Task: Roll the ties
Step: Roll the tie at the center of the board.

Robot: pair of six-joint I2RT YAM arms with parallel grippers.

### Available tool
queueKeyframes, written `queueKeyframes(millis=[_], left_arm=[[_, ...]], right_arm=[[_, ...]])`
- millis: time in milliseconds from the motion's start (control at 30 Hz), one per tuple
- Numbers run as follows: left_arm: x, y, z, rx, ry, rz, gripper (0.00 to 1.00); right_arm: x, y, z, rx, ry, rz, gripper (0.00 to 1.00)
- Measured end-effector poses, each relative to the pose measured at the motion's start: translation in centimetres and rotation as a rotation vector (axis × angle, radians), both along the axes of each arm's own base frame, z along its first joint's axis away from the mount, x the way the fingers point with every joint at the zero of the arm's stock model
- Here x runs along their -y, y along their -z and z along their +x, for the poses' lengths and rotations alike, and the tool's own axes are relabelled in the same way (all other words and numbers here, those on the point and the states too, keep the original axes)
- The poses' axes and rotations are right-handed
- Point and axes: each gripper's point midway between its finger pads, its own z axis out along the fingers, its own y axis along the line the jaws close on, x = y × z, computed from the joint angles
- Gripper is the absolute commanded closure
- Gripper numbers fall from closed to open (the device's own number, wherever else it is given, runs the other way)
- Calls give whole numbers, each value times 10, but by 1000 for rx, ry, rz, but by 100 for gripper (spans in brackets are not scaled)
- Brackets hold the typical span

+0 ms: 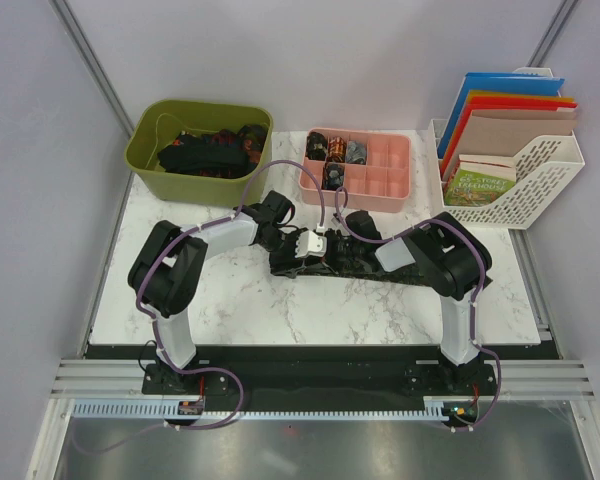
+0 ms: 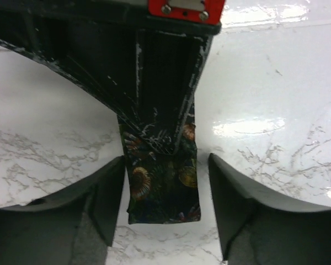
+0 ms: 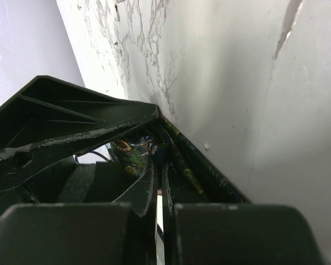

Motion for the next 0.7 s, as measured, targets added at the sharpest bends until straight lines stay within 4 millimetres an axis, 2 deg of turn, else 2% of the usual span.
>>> queueKeyframes(millis=[133,167,233,300,433,700], left_arm=[[2,1,5,15,-2,-3,64],[2,0,5,14,-2,-3,67],[2,1,5,11,-2,-2,72],[2,0,4,8,-1,-2,73],[3,0,4,8,3,-6,78],[3,0,4,14,10,-7,80]], right_arm=[[0,0,1,-1,5,1,99],[0,0,1,1,7,2,98],[0,0,2,0,10,1,88],[0,-1,2,-3,12,2,80],[1,-4,1,-6,12,-5,71],[11,-7,-1,-20,9,-54,70]])
